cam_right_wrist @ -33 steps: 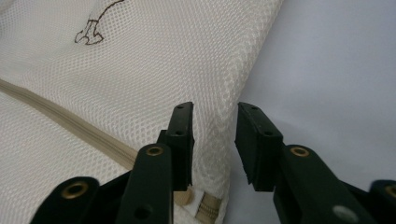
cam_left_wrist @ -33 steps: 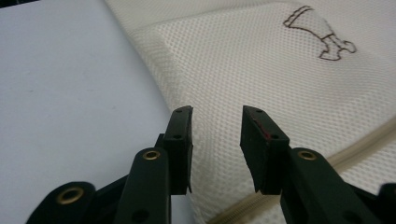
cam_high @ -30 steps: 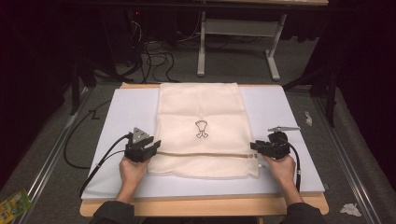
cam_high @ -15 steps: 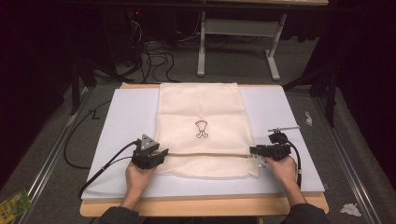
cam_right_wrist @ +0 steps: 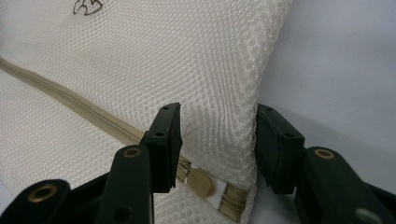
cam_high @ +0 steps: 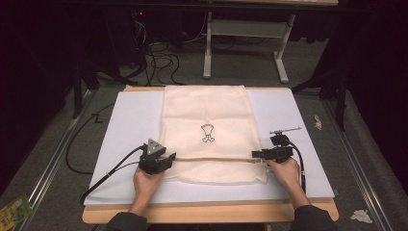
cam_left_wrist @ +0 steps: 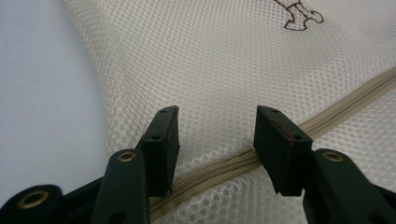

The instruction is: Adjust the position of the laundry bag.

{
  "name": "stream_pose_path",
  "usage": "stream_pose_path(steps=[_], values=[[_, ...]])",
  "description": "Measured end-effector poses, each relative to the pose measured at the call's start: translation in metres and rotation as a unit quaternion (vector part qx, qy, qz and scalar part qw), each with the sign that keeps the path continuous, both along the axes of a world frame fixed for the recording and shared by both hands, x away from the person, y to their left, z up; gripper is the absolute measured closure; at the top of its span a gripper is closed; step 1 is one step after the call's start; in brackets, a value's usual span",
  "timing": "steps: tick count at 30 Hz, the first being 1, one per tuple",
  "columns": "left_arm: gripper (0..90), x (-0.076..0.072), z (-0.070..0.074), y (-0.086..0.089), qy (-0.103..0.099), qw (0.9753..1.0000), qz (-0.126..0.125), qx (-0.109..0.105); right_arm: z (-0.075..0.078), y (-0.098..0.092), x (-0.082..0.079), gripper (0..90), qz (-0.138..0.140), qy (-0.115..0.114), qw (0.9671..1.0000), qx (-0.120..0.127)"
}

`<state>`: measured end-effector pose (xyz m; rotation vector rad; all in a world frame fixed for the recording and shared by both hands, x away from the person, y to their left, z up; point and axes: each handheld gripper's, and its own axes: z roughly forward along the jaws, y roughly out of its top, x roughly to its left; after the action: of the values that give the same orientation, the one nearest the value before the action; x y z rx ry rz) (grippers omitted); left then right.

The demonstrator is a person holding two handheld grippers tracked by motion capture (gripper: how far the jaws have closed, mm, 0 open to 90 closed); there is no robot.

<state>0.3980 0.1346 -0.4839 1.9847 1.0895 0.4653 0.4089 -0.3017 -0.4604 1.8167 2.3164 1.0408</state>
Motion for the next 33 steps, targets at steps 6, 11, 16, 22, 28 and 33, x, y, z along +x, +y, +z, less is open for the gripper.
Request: stream_pose_path(steps=[6, 11, 16, 22, 28, 33], values=[[51.0, 0.001, -0.001, -0.001, 0.009, 1.0, 0.003, 0.003, 0.001, 0.0, -0.001, 57.4, 0.015, 0.009, 0.9998, 0.006], [51.3, 0.001, -0.002, -0.001, 0.009, 0.9999, 0.003, 0.005, 0.001, -0.001, -0.003, 57.9, 0.022, 0.013, 0.9996, 0.014], [51.3, 0.001, -0.002, -0.002, 0.007, 0.9999, 0.004, 0.009, 0.002, 0.007, 0.002, 58.2, 0.026, 0.006, 0.9987, 0.044], [51.4, 0.001, -0.002, -0.002, 0.008, 0.9999, 0.004, 0.009, 0.0, 0.007, 0.002, 59.8, 0.032, 0.018, 0.9993, 0.01], [51.4, 0.001, -0.002, -0.003, 0.007, 0.9999, 0.005, 0.011, -0.001, 0.013, 0.005, 63.2, 0.037, 0.017, 0.9991, 0.009], [51.4, 0.001, -0.002, -0.003, 0.007, 0.9999, 0.005, 0.012, -0.001, 0.017, 0.007, 80.7, 0.046, 0.012, 0.9988, -0.006]])
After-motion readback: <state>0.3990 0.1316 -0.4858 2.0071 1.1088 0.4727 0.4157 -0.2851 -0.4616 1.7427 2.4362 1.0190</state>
